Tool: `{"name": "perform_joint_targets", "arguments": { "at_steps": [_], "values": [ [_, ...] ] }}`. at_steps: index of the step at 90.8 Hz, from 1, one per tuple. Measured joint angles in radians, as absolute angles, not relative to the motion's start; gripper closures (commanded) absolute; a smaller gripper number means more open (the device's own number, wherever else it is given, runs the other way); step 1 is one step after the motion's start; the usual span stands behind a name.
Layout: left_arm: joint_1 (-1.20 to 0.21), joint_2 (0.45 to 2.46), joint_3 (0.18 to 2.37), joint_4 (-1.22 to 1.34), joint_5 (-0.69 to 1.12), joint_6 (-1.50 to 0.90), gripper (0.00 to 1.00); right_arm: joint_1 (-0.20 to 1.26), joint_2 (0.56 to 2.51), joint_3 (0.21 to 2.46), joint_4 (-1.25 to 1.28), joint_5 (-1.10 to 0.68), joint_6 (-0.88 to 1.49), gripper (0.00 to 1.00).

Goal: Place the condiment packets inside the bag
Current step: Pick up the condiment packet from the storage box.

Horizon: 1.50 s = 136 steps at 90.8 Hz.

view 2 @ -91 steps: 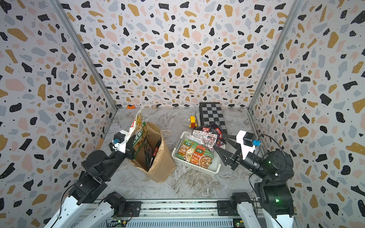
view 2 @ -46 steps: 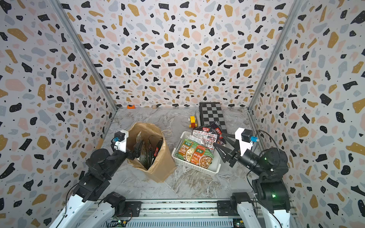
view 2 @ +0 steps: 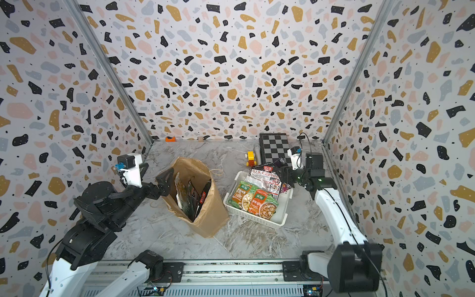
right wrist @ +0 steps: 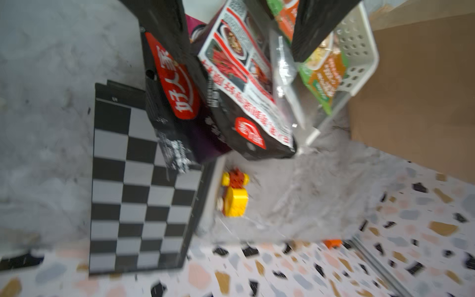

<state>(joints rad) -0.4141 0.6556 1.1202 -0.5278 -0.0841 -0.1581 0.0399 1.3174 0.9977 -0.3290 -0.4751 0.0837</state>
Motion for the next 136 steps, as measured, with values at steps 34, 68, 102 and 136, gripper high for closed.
{"name": "perform_joint_targets", "arguments": {
  "at_steps": [34, 68, 102, 136],
  "values": [
    [-0.414, 0.638, 1.065, -0.643, 0.068, -0.165, 0.0, -0.016, 1.464, 0.997, -0.266, -0.451, 0.083, 0.37],
    [-0.414, 0.632, 1.022, -0.665, 0.101, -0.146, 0.0, -0.109, 1.429, 0.859, -0.123, -0.502, 0.133, 0.49],
    [-0.414, 0.615, 1.022, -0.666, 0.109, -0.124, 0.0, -0.106, 1.441, 0.867, -0.073, -0.704, 0.174, 1.0],
    [-0.414, 0.714, 1.126, -0.545, 0.244, -0.13, 0.0, -0.044, 1.015, 0.942, -0.248, -0.566, 0.013, 1.0]
  ]
}}
